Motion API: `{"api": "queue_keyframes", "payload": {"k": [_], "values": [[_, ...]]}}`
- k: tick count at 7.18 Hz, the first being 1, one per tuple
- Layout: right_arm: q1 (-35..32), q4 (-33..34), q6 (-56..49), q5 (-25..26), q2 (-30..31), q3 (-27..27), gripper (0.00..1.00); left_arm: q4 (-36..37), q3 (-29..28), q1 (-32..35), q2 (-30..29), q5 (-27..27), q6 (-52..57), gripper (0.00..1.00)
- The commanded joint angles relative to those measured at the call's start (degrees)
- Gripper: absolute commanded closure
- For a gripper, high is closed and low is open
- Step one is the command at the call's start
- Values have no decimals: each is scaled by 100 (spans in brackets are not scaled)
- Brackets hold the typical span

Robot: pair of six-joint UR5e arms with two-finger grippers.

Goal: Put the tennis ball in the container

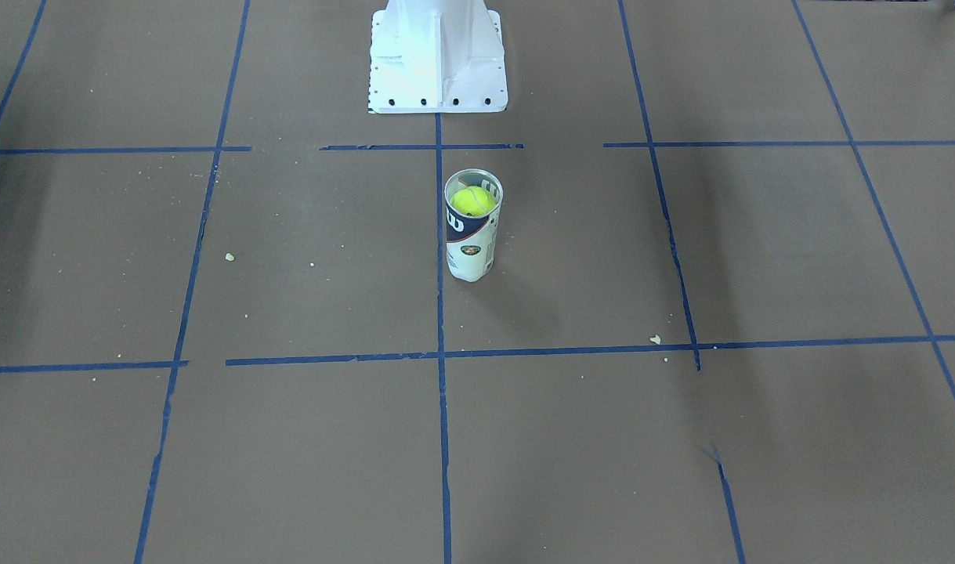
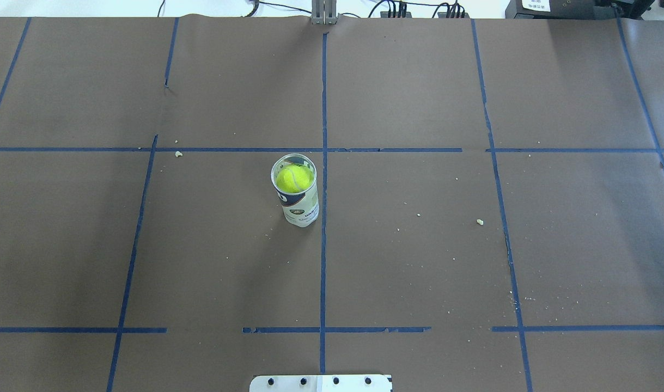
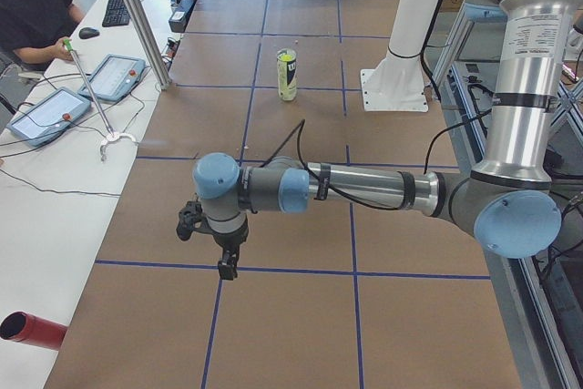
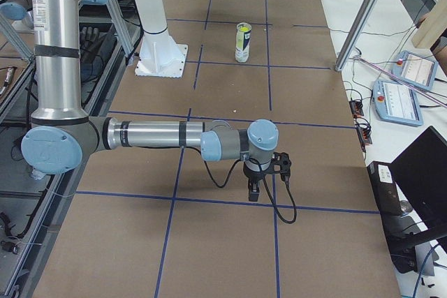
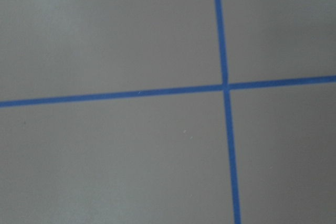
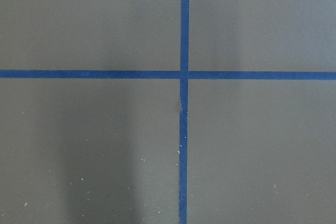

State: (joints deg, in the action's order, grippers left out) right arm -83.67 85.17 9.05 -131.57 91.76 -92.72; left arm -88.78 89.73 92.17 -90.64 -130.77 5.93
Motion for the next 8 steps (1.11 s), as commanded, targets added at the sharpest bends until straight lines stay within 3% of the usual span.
{"api": "queue_keyframes", "payload": {"k": [1, 4, 8], "values": [[0, 0, 0, 0, 0, 0, 0, -193, -61, 30, 187, -159, -13, 0], [0, 0, 0, 0, 0, 0, 0, -157, 237, 30, 178, -554, -510, 0], [0, 0, 0, 0, 0, 0, 0, -157, 230, 30, 178, -494, -575, 0]]}}
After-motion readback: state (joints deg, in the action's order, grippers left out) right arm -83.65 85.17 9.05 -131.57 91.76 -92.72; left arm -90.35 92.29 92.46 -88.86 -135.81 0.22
